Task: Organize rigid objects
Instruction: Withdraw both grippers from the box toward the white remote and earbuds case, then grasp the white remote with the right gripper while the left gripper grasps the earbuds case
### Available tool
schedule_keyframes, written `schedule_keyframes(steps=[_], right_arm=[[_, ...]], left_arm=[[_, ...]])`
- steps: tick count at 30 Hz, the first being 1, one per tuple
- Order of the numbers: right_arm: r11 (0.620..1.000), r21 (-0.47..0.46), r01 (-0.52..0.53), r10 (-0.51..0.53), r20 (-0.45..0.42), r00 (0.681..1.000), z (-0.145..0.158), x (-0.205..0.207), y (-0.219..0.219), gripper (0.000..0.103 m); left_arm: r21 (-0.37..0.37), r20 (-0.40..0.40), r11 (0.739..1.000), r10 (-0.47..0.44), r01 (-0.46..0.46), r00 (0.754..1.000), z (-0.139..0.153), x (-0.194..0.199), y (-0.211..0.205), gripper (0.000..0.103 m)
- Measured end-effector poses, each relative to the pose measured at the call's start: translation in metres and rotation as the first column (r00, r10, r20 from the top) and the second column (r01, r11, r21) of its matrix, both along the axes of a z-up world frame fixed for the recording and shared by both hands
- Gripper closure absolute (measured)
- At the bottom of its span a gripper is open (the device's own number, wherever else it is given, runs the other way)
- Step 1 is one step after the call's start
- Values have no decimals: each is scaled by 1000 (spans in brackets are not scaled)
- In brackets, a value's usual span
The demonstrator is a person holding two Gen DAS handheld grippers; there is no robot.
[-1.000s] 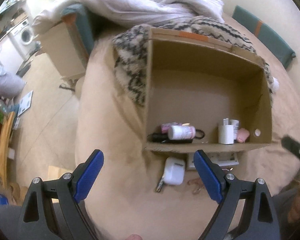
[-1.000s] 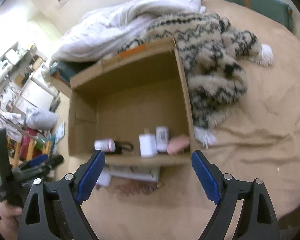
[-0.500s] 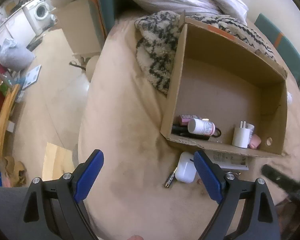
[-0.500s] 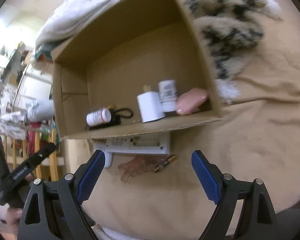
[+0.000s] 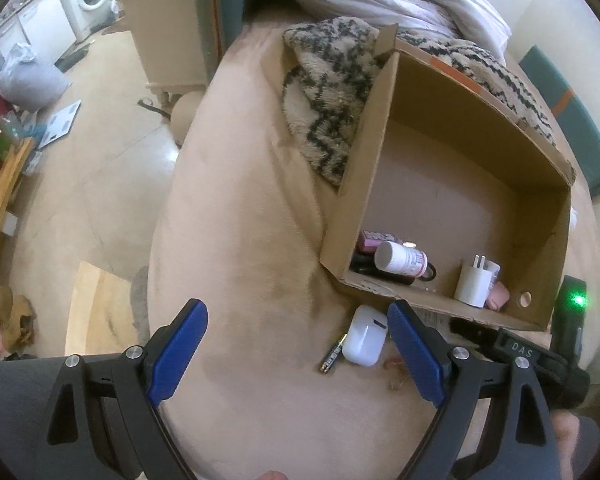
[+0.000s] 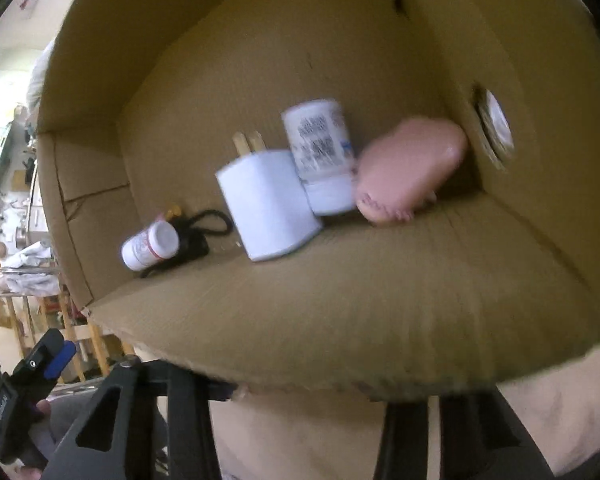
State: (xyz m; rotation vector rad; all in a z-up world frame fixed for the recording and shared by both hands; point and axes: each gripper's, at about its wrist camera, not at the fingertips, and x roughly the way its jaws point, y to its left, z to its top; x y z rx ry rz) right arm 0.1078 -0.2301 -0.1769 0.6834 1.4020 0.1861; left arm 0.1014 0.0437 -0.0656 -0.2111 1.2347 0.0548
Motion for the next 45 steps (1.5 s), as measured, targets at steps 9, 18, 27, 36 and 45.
schedule_keyframes(steps=[9,18,27,36,45], right_arm=[[996,54,74,-78,75,994,47,-40,-40,85],[973,-83,215,-216,4,976,54,-75,-106,85],[961,-268,75,-105,-97,990,41,-59,-82,18],[559,-524,-642,638,-223,737,34,-26,5,17],[425,-516,-744,728,-294,620,-7,-7,41,18]], left_arm=[[-26,2,999,21,-21,1000,2,-2,6,13],[-13,2,1000,-8,8,1000,1,-4,-4,13],[-2,-13,1000,4,-4,1000,-4,-2,-1,13],[4,-9,1000,-8,8,1000,-4,-3,-3,13],[26,-39,1000,-9,10,999,-12,1,2,13]])
